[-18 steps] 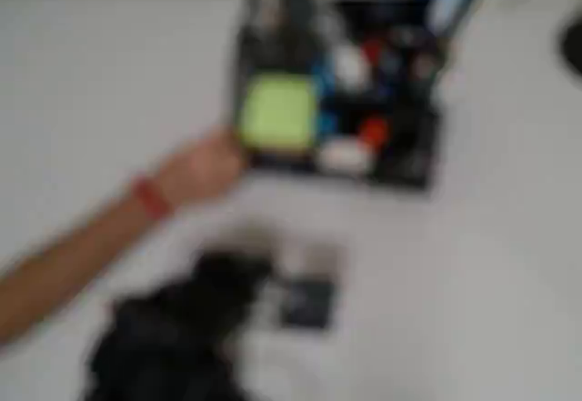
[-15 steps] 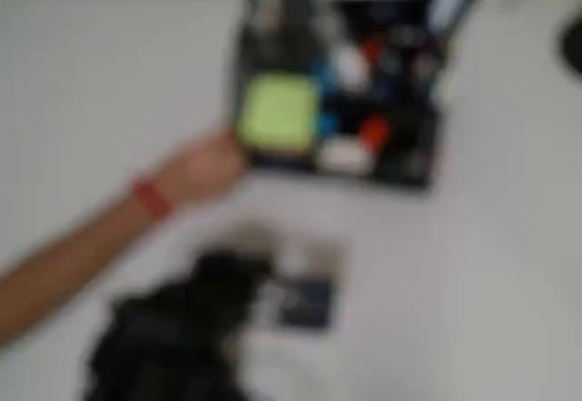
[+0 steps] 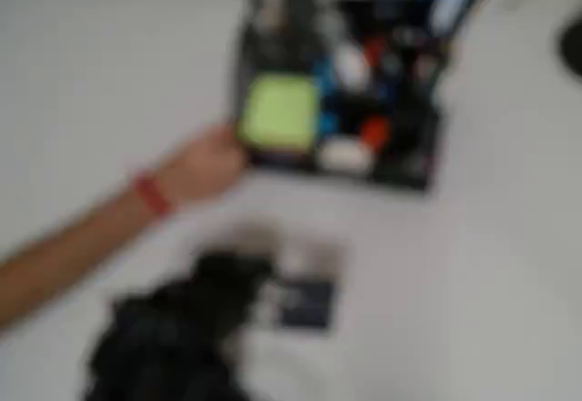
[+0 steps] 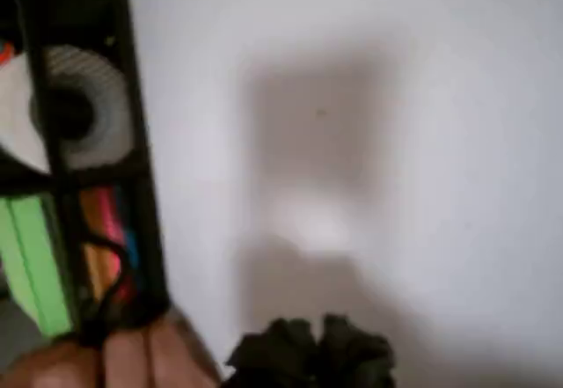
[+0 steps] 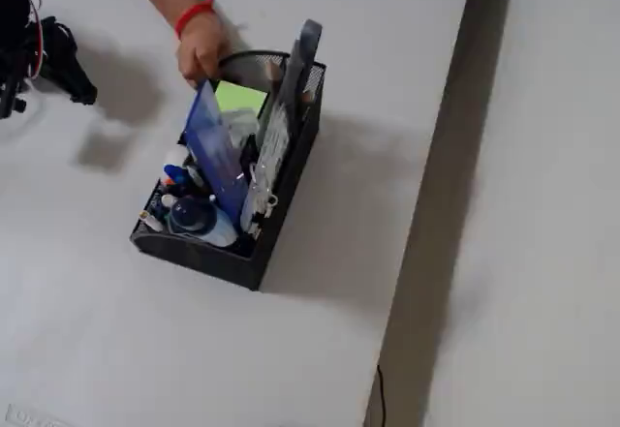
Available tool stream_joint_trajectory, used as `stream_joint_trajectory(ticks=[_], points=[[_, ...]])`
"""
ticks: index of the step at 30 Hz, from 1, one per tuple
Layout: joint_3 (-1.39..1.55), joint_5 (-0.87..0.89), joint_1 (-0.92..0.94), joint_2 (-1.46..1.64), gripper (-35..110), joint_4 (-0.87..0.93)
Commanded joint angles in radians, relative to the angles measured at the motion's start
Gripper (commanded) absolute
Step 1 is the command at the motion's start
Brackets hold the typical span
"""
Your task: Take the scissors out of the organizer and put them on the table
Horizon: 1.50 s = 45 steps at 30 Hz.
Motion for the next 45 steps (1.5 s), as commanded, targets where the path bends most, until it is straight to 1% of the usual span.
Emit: stream_joint_trajectory(ticks=[1, 27, 35, 37, 38, 39, 42, 43, 45], points=[[-0.009, 0.0, -0.003, 0.008, 0, 0.003], [-0.009, 0.0, -0.003, 0.008, 0, 0.003], [-0.006, -0.247, -0.219, 0.009, 1, 0.011], [0.003, -0.282, -0.261, 0.011, 1, -0.021], [-0.002, -0.347, -0.27, 0.011, 1, -0.009], [-0.02, -0.38, -0.261, 0.011, 1, -0.006], [-0.169, -0.282, -0.167, 0.002, 0, -0.049], [-0.252, -0.265, -0.155, -0.041, 1, -0.049], [-0.445, -0.247, -0.143, -0.249, 3, -0.054]])
